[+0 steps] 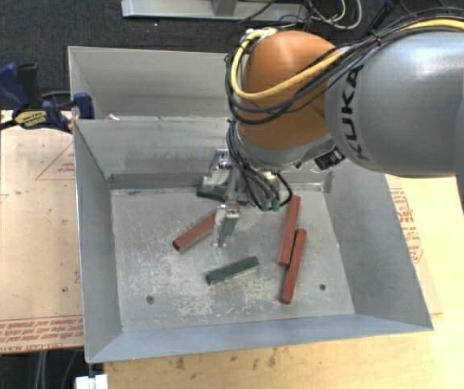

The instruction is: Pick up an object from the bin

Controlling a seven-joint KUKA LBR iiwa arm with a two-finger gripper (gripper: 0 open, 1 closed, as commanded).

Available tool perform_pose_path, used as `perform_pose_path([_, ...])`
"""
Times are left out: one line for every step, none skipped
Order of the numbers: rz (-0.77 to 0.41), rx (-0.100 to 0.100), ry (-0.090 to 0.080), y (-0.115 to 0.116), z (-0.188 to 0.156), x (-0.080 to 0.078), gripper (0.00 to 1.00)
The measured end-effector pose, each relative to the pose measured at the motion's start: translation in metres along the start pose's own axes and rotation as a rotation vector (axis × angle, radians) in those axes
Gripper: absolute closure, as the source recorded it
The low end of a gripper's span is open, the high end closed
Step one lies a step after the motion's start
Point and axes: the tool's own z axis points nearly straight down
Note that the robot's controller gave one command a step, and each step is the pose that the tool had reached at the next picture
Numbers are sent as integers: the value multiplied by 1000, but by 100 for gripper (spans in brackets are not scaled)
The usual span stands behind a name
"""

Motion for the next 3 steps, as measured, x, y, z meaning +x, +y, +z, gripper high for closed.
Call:
perform_pose_path([-73,3,10,7,39,20,0])
perform_pose_path([-135,-2,-13,-18,66,-22,0])
perform_pose_path([-429,-1,1,-1,133,-56,100])
